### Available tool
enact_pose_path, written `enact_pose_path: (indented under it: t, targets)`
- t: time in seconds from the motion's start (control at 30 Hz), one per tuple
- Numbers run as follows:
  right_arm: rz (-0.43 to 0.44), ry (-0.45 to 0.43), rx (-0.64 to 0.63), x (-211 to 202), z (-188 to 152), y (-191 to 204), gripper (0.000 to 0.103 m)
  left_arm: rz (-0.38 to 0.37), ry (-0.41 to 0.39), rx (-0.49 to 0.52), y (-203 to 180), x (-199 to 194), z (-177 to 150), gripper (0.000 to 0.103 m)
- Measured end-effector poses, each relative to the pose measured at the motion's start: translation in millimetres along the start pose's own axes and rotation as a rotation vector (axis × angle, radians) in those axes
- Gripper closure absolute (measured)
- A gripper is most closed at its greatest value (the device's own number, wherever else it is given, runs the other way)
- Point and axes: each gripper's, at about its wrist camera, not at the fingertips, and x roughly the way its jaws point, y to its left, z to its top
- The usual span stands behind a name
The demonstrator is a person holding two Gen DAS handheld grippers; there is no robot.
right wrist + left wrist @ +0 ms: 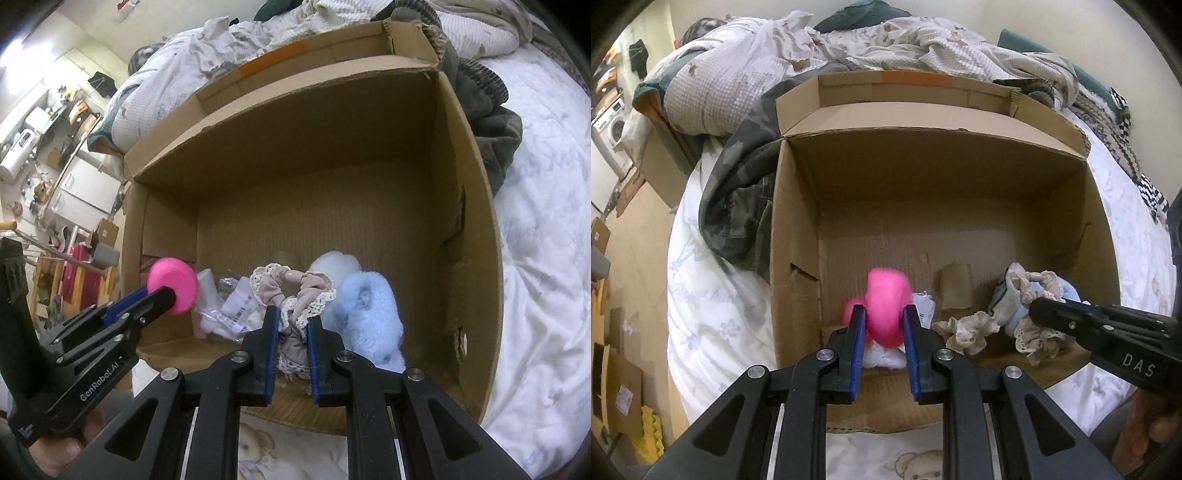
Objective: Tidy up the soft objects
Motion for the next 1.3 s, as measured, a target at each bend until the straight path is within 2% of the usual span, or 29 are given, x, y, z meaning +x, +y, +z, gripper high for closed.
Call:
enact_pose_path:
  t: [0.27, 0.37, 0.4, 0.43, 0.47, 0.5, 0.53, 0.7, 0.8, 0.83, 1.03, 1.2, 1.3]
  targets:
    - [-0.005, -0.009, 0.005, -0.7, 1.2, -0.7, 0.086, -0.006, 0.000, 0.014, -3.5, 1.1, -0.7, 0.085]
    - [0.002, -0.022, 0.013, -4.1, 1.4, -1.6, 0.075, -0.001, 0.010, 0.019, -4.5, 1.4, -1.6, 0.081]
    - [0.005, -0.028, 0.016, -5.5, 1.7, -2.3, 0.066, 0.002, 0.011, 0.018, -4.5, 1.2, -1.7, 0.075]
    - [0.010, -0.036, 0.020, -7.2, 2.5, -2.7, 0.044, 0.006, 0.011, 0.017, -4.4, 0.8, -1.6, 0.064]
    - [0.012, -0.046, 0.025, -9.5, 3.0, -3.5, 0.031, 0.013, 0.006, 0.015, -4.2, -0.6, -1.8, 0.057]
    - [0.011, -0.063, 0.032, -12.7, 3.3, -4.1, 0.019, 0.028, -0.007, 0.015, -4.3, -3.5, -2.0, 0.041]
    - [0.009, -0.078, 0.039, -15.7, 3.7, -4.5, 0.019, 0.044, -0.027, 0.019, -4.8, -7.5, -2.3, 0.035]
    - [0.003, -0.128, 0.056, -29.8, 5.3, -6.1, 0.017, 0.046, -0.079, 0.014, -2.4, -23.4, -0.8, 0.035]
    - [-0.015, -0.165, 0.070, -39.5, 3.4, -7.7, 0.004, 0.043, -0.079, -0.007, 2.7, -29.8, -1.4, 0.035]
    - [-0.022, -0.178, 0.072, -43.3, 2.0, -8.1, 0.003, 0.038, -0.087, -0.011, 4.7, -33.5, -2.6, 0.035]
    - [-0.046, -0.230, 0.077, -66.4, -8.7, -7.5, 0.000, 0.055, -0.139, -0.030, 12.6, -56.9, -8.3, 0.035]
    - [-0.069, -0.270, 0.039, -88.2, -13.9, 5.8, 0.000, 0.036, -0.168, -0.041, 19.4, -80.5, -11.0, 0.035]
    - [-0.053, -0.294, 0.025, -103.1, -15.9, 15.4, 0.000, 0.038, -0.194, -0.050, 23.3, -96.6, -12.9, 0.032]
